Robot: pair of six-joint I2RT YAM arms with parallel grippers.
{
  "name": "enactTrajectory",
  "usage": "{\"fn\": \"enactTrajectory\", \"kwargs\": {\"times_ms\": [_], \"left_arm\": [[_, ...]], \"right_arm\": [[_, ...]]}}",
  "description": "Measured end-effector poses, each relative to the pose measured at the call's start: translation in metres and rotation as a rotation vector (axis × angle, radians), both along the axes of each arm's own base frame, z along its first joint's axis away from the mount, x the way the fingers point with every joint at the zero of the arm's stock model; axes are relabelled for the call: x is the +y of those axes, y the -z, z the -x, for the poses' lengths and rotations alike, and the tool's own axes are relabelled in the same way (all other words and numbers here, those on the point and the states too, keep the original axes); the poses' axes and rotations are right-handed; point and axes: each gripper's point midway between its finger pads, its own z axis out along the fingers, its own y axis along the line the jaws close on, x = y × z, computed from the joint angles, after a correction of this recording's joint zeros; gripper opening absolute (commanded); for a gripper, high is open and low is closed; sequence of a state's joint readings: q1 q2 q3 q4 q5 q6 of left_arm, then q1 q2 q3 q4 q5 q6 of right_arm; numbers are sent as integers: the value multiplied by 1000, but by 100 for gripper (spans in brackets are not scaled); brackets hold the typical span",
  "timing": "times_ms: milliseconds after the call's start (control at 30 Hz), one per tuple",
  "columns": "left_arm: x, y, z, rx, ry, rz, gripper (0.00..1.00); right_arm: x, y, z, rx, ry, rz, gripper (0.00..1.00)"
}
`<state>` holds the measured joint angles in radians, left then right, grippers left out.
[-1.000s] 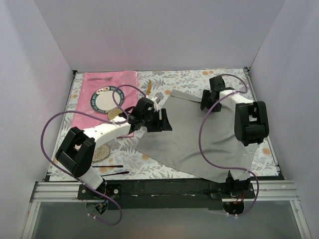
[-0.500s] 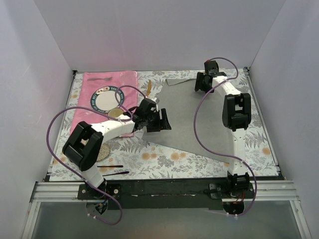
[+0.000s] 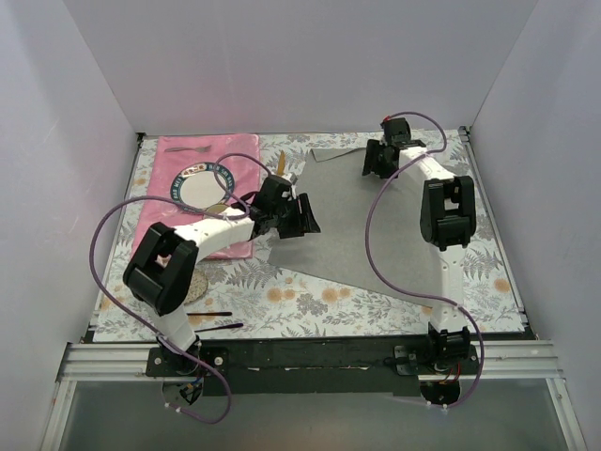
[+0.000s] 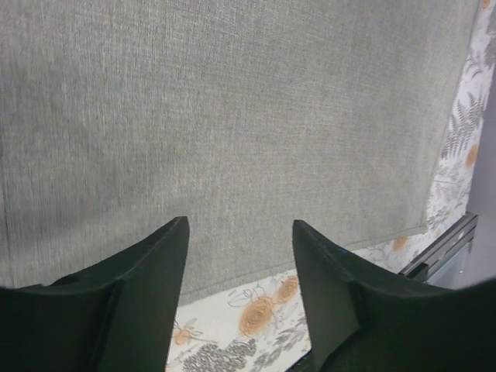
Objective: Fold the napkin, place the utensils inside, and roll it up
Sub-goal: Flatten the napkin out
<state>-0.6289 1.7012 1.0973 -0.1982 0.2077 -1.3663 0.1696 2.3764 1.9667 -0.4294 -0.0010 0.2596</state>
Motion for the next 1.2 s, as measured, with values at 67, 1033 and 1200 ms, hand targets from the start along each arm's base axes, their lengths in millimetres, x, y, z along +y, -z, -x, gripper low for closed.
{"fn": "enactTrajectory", "kwargs": {"times_ms": [67, 1033, 1200], "left_arm": [[-3, 10, -6, 19, 2, 1, 43], [26, 67, 69, 240, 9, 4, 26], [26, 67, 69, 240, 9, 3, 26]], "right_arm": [[12, -1, 10, 8, -4, -32, 64], [161, -22, 12, -114, -39, -443, 61], [170, -13, 4, -109, -11, -528, 61]]}}
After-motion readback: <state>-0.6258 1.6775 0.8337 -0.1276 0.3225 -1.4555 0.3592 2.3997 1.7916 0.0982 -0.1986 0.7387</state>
